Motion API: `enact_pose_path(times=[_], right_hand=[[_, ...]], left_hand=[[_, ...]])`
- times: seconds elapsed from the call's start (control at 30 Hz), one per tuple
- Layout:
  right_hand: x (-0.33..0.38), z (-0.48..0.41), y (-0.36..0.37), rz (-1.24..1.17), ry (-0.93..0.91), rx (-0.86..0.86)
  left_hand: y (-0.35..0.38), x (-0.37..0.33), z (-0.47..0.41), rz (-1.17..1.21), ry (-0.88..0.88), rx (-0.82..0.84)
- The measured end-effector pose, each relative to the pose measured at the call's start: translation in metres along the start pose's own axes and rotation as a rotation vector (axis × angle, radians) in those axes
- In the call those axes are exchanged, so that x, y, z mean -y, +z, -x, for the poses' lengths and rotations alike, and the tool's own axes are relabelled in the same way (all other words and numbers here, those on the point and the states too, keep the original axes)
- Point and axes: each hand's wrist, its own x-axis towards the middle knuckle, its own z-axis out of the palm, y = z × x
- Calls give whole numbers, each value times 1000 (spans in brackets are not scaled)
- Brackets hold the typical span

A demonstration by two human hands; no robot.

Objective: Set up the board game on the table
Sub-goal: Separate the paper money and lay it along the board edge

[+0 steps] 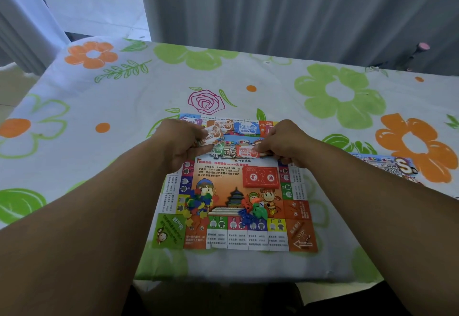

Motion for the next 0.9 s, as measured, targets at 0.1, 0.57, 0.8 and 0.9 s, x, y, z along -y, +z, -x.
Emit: enact_pose_path(times=[0.1,0.57,0.8,0.9], right_hand=[[3,0,0,-24,-40,-25],[41,1,39,-311,-343,104],[48,-10,40,-467,-274,-32],[50,-17,40,-527,-200,-133]], left_hand=[[0,0,1,-12,5,12],[0,1,2,70,66,30],[-15,1,-2,144,113,-78],[-24,3,-4,156,129,-151]])
